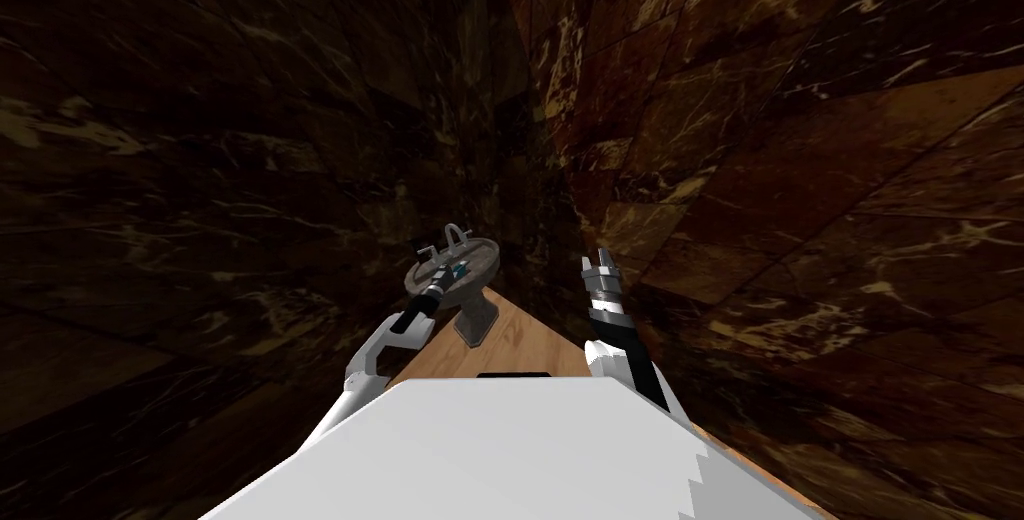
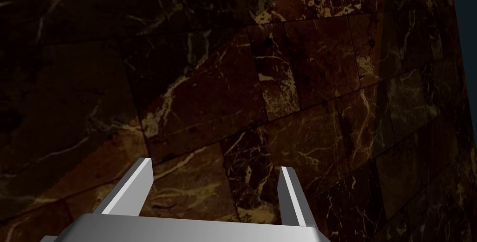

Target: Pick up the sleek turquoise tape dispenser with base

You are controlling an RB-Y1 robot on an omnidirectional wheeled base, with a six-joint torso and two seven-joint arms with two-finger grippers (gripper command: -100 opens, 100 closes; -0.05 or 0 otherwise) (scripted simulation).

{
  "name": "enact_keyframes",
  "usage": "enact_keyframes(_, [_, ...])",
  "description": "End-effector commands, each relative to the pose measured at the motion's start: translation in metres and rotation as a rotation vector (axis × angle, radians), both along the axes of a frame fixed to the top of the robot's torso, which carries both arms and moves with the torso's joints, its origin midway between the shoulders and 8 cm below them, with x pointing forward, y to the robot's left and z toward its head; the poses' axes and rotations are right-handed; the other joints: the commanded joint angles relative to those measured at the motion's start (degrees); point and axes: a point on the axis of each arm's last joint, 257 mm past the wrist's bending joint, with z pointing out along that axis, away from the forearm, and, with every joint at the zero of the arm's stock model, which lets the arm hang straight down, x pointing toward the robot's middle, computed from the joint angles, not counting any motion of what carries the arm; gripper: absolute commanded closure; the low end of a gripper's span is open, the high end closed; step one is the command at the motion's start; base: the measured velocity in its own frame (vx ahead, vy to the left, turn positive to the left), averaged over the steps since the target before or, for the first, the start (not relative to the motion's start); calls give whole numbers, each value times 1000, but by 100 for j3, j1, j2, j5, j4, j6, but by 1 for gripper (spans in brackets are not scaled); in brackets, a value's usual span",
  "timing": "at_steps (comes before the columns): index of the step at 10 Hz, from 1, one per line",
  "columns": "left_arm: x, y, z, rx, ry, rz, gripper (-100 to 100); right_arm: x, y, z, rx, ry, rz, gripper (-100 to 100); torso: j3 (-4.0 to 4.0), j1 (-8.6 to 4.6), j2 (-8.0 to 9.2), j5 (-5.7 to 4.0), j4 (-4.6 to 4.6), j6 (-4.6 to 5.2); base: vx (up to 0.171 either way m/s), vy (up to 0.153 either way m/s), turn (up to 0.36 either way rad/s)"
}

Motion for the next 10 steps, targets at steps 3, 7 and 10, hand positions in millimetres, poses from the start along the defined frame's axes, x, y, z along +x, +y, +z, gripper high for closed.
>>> enact_keyframes(3, [15, 41, -31, -23, 115, 71, -100, 0, 0, 0, 0, 0, 0, 0, 1, -5, 1, -1, 0, 1, -4, -49, -94])
enact_keyframes(7, [17, 72, -62, -38, 225, 143, -100, 0, 0, 0, 0, 0, 0, 0, -2, -4, -3, -1, 0, 3, 7, -39, -55])
enact_keyframes(10, [24, 122, -75, -76, 301, 243, -100, 0, 0, 0, 0, 0, 0, 0, -3, -7, -6, -1, -1, 0, 16, -50, -97])
